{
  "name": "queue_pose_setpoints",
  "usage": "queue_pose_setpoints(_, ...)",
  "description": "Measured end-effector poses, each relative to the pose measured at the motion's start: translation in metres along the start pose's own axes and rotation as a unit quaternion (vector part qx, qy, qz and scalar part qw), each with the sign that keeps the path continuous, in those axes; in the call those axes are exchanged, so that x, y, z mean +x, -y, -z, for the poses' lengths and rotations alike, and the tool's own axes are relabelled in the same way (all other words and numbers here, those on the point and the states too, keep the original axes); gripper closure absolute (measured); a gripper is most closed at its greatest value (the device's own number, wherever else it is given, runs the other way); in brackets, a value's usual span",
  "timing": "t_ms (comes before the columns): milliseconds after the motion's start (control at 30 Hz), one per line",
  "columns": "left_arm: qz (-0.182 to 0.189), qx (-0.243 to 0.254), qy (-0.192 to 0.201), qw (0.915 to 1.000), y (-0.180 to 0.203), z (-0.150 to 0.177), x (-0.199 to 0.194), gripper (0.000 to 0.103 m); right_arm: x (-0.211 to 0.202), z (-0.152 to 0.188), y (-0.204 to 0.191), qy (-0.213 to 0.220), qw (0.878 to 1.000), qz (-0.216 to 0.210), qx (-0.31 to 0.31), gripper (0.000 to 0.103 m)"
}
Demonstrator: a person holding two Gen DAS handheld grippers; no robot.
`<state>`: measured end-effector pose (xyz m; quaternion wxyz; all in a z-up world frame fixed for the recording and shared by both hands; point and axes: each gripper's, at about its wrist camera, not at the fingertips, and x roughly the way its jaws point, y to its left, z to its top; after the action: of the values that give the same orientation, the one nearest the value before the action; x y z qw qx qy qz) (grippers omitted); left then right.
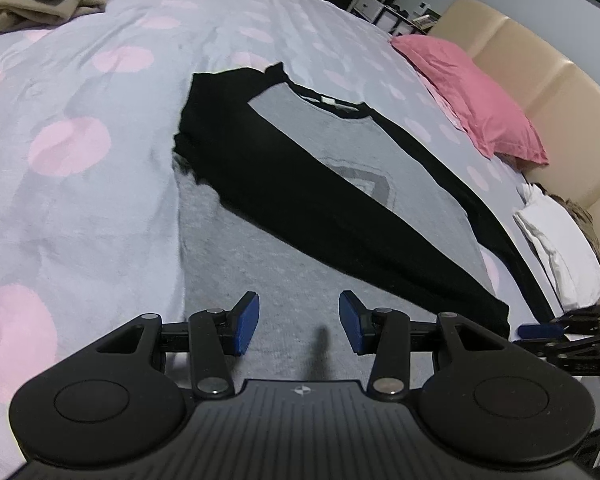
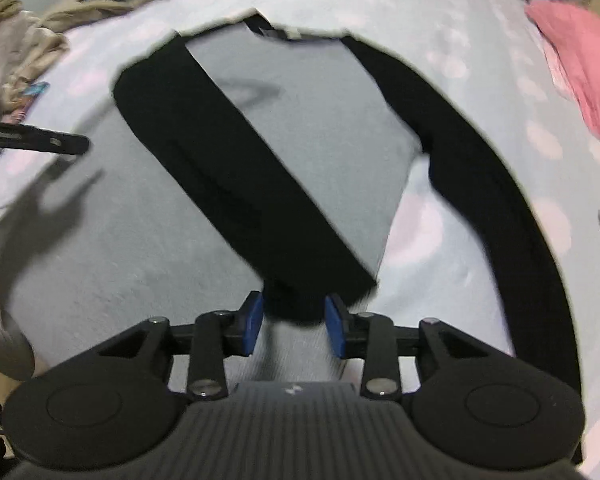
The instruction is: Fold clothes
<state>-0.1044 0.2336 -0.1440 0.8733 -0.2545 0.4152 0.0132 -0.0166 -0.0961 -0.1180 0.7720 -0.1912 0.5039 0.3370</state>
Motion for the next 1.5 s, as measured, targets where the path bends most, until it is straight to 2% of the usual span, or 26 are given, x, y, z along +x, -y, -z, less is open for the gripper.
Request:
queue_pose_setpoints(100, 0.005, 0.001, -0.004, 1.0000, 0.001, 0.003, 0.001, 0.062, 0.013, 0.009, 0.009, -0.006, 0.997, -0.014, 0.074, 0.066)
queue_pose_setpoints(167, 0.006, 0.001, -0.007, 1.0000, 0.001, 0.004, 0.003, 0.062, 0.014, 0.010, 0.011, 0.005, 0.995, -0.019, 0.095, 0.065)
queue_pose_setpoints(367, 0.009, -0.001, -0.008, 0.9999, 0.001, 0.006, 0.004, 0.062, 0.006, 0.007, 0.006, 0.041, 0.994, -0.038, 0.094, 0.065)
queue_pose_setpoints(533, 0.007, -0.002, -0.009, 0.9999, 0.001, 0.006, 0.003, 0.062, 0.006, 0.008, 0.007, 0.047, 0.994, -0.045, 0.085, 0.065)
queue_pose_setpoints(567, 0.007, -0.003, -0.009, 0.9999, 0.001, 0.007, 0.003, 0.062, 0.006, 0.008, 0.006, 0.045, 0.995, -0.037, 0.078, 0.078)
queue_pose_setpoints(600, 0.007, -0.004, -0.009, 0.9999, 0.001, 0.007, 0.003, 0.062, 0.005, 0.007, 0.005, 0.043, 0.996, -0.029, 0.070, 0.100)
queue_pose_setpoints(633, 0.007, -0.004, -0.009, 0.9999, 0.001, 0.007, 0.003, 0.062, 0.005, 0.007, 0.005, 0.041, 0.997, -0.021, 0.062, 0.099)
queue_pose_setpoints(733, 0.006, -0.005, -0.008, 0.9999, 0.000, 0.006, 0.003, 0.062, -0.004, 0.004, -0.006, 0.037, 0.999, 0.019, -0.024, 0.099)
queue_pose_setpoints(767, 0.006, -0.005, -0.008, 0.9999, 0.000, 0.006, 0.002, 0.062, -0.009, 0.004, -0.015, 0.044, 0.995, 0.037, -0.076, 0.099)
queue_pose_setpoints(833, 0.006, -0.006, -0.007, 0.9999, -0.001, 0.006, 0.002, 0.062, -0.014, 0.009, -0.033, 0.043, 0.982, 0.057, -0.176, 0.099)
queue_pose_setpoints(867, 0.005, -0.005, -0.007, 0.9999, -0.002, 0.006, 0.002, 0.062, -0.016, 0.012, -0.042, 0.041, 0.971, 0.065, -0.225, 0.099)
queue_pose_setpoints(900, 0.004, -0.005, -0.007, 1.0000, -0.002, 0.006, 0.001, 0.062, -0.012, 0.017, -0.046, 0.022, 0.965, 0.062, -0.253, 0.099)
queue_pose_setpoints(1000, 0.001, -0.005, -0.006, 1.0000, -0.005, 0.005, 0.000, 0.062, 0.003, 0.035, -0.058, -0.048, 0.944, 0.042, -0.323, 0.098)
queue_pose_setpoints(1067, -0.001, -0.008, -0.004, 1.0000, -0.008, 0.004, -0.001, 0.062, 0.007, 0.041, -0.056, -0.094, 0.942, 0.013, -0.322, 0.092)
queue_pose_setpoints(1100, -0.002, -0.010, -0.003, 0.9999, -0.009, 0.003, -0.001, 0.062, 0.007, 0.041, -0.053, -0.110, 0.944, 0.003, -0.310, 0.081)
queue_pose_setpoints(1133, -0.003, -0.012, -0.002, 0.9999, -0.011, 0.003, -0.001, 0.062, 0.005, 0.040, -0.048, -0.125, 0.947, -0.005, -0.295, 0.077)
queue_pose_setpoints(1200, -0.005, -0.017, 0.000, 0.9998, -0.013, 0.001, -0.001, 0.062, -0.005, 0.033, -0.042, -0.097, 0.955, 0.006, -0.280, 0.075)
queue_pose_setpoints(1333, -0.020, -0.021, 0.021, 0.9994, -0.016, -0.007, -0.003, 0.062, -0.018, 0.010, -0.025, 0.014, 0.980, 0.033, -0.198, 0.071)
queue_pose_setpoints(1400, -0.031, -0.027, 0.041, 0.9983, -0.019, -0.014, -0.006, 0.062, -0.014, 0.003, -0.021, 0.061, 0.983, 0.024, -0.171, 0.071)
queue_pose_setpoints(1500, -0.044, -0.048, 0.063, 0.9959, -0.027, -0.022, -0.007, 0.061, 0.003, 0.003, -0.024, 0.082, 0.983, 0.019, -0.161, 0.071)
